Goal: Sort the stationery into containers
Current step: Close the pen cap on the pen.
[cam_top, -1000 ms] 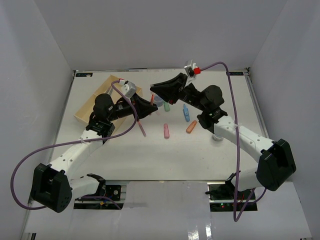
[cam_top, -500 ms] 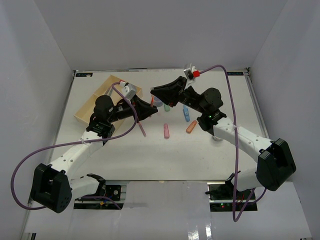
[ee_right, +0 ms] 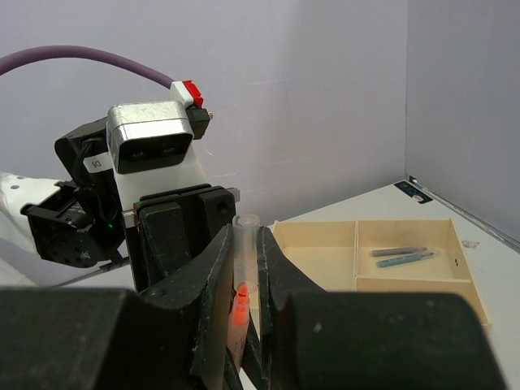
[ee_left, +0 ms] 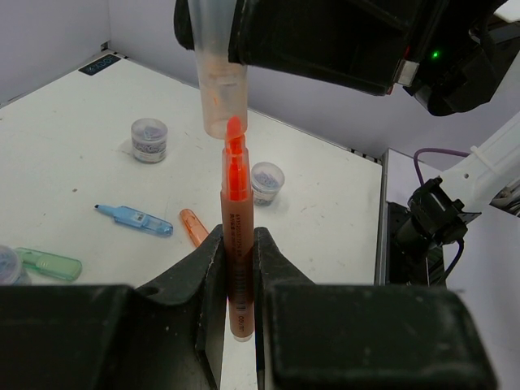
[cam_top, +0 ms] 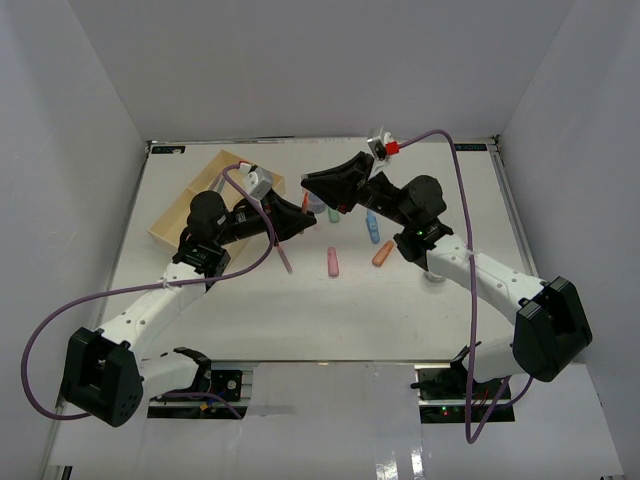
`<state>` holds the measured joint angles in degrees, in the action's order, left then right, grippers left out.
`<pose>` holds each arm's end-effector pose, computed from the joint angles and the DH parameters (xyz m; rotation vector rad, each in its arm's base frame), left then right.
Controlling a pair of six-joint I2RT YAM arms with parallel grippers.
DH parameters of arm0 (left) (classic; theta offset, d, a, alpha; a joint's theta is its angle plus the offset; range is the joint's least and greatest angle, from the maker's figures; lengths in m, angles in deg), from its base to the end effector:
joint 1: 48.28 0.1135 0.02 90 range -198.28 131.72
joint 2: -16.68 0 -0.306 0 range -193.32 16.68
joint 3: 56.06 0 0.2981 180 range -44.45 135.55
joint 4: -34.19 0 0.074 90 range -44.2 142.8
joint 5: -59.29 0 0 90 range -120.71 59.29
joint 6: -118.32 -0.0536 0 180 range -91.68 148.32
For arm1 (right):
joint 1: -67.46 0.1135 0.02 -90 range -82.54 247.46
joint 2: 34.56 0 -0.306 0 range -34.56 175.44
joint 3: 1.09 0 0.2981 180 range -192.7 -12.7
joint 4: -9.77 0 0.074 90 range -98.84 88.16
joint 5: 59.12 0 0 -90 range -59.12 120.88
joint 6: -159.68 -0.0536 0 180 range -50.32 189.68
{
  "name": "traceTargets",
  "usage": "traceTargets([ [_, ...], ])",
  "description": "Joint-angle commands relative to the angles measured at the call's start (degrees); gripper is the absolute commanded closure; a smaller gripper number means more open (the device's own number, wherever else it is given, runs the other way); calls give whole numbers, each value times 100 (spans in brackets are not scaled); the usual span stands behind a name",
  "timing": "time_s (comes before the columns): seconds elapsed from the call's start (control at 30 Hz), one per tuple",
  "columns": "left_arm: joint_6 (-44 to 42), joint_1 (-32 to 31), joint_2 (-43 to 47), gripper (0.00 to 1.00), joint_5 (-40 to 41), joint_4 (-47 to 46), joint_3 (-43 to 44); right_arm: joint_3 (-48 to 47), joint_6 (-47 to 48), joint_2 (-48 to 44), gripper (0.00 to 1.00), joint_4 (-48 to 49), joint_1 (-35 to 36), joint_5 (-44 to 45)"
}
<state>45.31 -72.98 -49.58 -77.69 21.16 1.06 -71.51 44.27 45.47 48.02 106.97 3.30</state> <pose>0.2575 -0.1616 0.3538 0.7944 1.4449 -1.1766 0.2678 0.2530 0.4234 -0.6029 1.0646 1.2568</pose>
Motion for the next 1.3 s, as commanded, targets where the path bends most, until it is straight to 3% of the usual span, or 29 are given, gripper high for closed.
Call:
traceTargets([
  [0.0, -12, -34, 201, 100, -92, -155, 1, -228, 97, -49, 92, 269, 22, 50],
  [0.7, 296, -34, 210, 100, -127, -664, -96, 449, -228, -225, 92, 612, 40, 6],
  [0.93, 665, -43, 61, 100, -153, -1261, -17, 598, -289, -312, 84, 665, 57, -11],
  [1.27, 612, -183, 16, 100, -145, -1218, 212, 581, -289, -330, 76, 647, 75, -11],
])
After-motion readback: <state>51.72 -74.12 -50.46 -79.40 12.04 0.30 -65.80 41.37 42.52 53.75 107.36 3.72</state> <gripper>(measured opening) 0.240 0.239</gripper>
